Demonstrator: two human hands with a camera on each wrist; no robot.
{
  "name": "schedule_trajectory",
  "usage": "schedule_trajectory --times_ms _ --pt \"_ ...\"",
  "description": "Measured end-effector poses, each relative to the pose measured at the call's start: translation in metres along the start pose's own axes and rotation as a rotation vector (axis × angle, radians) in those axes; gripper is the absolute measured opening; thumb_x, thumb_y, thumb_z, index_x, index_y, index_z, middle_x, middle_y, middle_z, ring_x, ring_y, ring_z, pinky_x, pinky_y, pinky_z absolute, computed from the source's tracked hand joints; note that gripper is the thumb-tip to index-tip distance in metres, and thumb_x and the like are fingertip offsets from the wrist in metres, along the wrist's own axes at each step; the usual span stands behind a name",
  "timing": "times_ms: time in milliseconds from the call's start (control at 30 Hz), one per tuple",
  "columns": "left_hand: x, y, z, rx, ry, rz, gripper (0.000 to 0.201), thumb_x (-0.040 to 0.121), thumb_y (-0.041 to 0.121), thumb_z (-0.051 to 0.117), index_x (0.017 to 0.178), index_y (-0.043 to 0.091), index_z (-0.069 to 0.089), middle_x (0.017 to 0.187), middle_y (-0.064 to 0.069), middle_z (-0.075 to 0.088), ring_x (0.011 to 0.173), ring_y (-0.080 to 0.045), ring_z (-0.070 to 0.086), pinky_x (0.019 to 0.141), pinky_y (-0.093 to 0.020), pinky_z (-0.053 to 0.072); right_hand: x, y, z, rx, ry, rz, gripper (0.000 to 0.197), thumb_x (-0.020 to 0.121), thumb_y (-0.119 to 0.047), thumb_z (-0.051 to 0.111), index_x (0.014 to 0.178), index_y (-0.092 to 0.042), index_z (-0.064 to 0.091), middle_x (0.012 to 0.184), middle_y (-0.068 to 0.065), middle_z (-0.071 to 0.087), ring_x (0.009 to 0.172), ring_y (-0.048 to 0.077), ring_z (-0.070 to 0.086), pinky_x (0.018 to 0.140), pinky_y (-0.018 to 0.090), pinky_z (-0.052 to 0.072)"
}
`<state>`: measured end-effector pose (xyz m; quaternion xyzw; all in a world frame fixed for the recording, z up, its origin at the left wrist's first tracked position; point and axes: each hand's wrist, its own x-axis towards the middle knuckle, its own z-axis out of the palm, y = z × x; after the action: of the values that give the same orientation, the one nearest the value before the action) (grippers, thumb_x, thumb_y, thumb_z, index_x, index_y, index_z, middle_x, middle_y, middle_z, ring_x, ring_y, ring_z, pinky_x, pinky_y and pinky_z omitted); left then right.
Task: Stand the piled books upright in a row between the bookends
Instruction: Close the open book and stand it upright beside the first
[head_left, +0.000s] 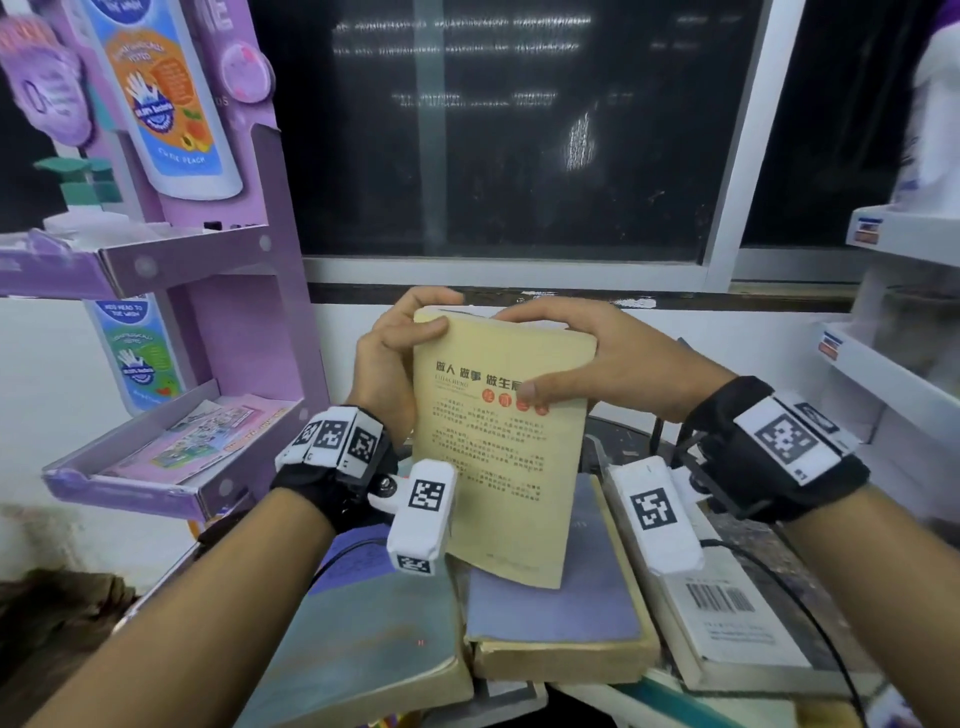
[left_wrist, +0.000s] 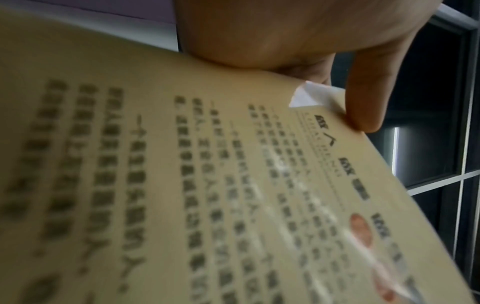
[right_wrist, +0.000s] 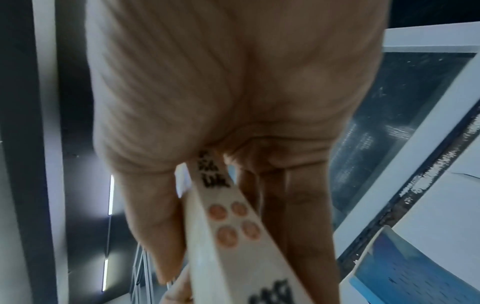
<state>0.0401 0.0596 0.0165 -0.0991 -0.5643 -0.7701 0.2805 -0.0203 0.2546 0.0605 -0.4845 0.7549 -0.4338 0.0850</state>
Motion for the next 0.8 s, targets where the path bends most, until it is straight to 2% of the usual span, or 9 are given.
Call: schedule_trajectory --times_ms 167,233,333,433,567,600,667,733,800 --pt "0.015 -0.008 0.013 0.064 0.018 0.018 0.019 0.075 0.015 0.053 0.094 0.014 0.057 0.073 -0.005 0.067 0.062 -0.020 0.063 0.055 -0.025 0.050 -0.003 -0.006 -0.006 -0.167 0.144 -0.008 0.049 0.076 -0.020 0.079 0.120 -0.035 0.062 0.108 -0.017 0.064 0.092 0.007 0.068 0.068 0.029 0.061" --pt "0.022 -0.011 0.017 0.179 0.020 0.036 0.025 0.081 0.023 0.055 0.104 0.013 0.057 0.081 -0.002 0.066 0.068 -0.016 0.063 0.059 -0.026 0.051 -0.003 -0.005 -0.008 -0.194 0.216 -0.008 0.045 0.077 -0.018 0.078 0.118 -0.032 0.065 0.105 -0.013 0.068 0.089 0.007 0.068 0.067 0.030 0.061" --pt "0.028 -0.017 0.026 0.322 0.025 0.016 0.032 0.094 0.034 0.053 0.121 0.017 0.051 0.089 0.002 0.062 0.071 -0.008 0.063 0.062 -0.022 0.051 -0.002 -0.003 -0.009 -0.281 0.314 -0.012 0.044 0.078 -0.020 0.076 0.120 -0.030 0.065 0.101 -0.012 0.068 0.088 0.005 0.066 0.067 0.021 0.058" --pt "0.028 -0.028 0.029 0.336 0.073 -0.006 0.039 0.098 0.036 0.046 0.131 0.015 0.041 0.102 0.003 0.061 0.074 0.003 0.064 0.060 -0.013 0.049 0.001 -0.001 -0.007 -0.350 0.426 -0.015 0.045 0.081 -0.023 0.073 0.125 -0.028 0.063 0.107 -0.007 0.067 0.095 0.009 0.062 0.077 0.023 0.054" --pt "0.027 -0.039 0.037 0.378 0.053 -0.066 0.041 0.101 0.037 0.039 0.134 0.012 0.039 0.092 0.006 0.063 0.065 0.008 0.064 0.055 -0.009 0.046 0.007 0.000 -0.002 -0.346 0.483 0.003 0.049 0.082 -0.024 0.070 0.129 -0.024 0.060 0.114 -0.003 0.066 0.105 0.016 0.060 0.084 0.030 0.054" --pt "0.027 -0.041 0.039 0.371 0.047 -0.081 0.041 0.102 0.036 0.036 0.135 0.012 0.039 0.090 0.006 0.063 0.062 0.008 0.063 0.054 -0.010 0.046 0.007 0.000 0.000 -0.351 0.467 0.006 0.048 0.082 -0.025 0.070 0.129 -0.023 0.060 0.113 -0.003 0.066 0.105 0.015 0.060 0.081 0.024 0.053" --pt "0.027 -0.047 0.041 0.351 0.028 -0.111 0.038 0.103 0.034 0.033 0.135 0.014 0.041 0.090 0.004 0.061 0.059 0.007 0.061 0.053 -0.011 0.046 0.006 -0.002 0.004 -0.382 0.426 0.022 0.043 0.084 -0.028 0.068 0.126 -0.023 0.061 0.104 -0.005 0.064 0.086 0.004 0.058 0.059 0.004 0.044" --pt "0.025 -0.051 0.041 0.339 -0.007 -0.133 0.031 0.104 0.033 0.030 0.130 0.022 0.044 0.095 0.005 0.061 0.064 0.006 0.061 0.055 -0.012 0.047 0.004 -0.004 0.006 -0.402 0.392 0.062 0.039 0.085 -0.030 0.067 0.123 -0.024 0.061 0.095 -0.005 0.059 0.068 -0.003 0.051 0.043 0.002 0.037" --pt "0.023 -0.056 0.040 0.325 -0.030 -0.133 0.026 0.104 0.034 0.029 0.126 0.029 0.043 0.098 0.008 0.063 0.074 0.003 0.064 0.060 -0.015 0.049 0.003 -0.006 0.006 -0.404 0.376 0.102 0.041 0.084 -0.032 0.067 0.124 -0.026 0.059 0.091 -0.005 0.058 0.063 -0.005 0.050 0.038 0.006 0.036"
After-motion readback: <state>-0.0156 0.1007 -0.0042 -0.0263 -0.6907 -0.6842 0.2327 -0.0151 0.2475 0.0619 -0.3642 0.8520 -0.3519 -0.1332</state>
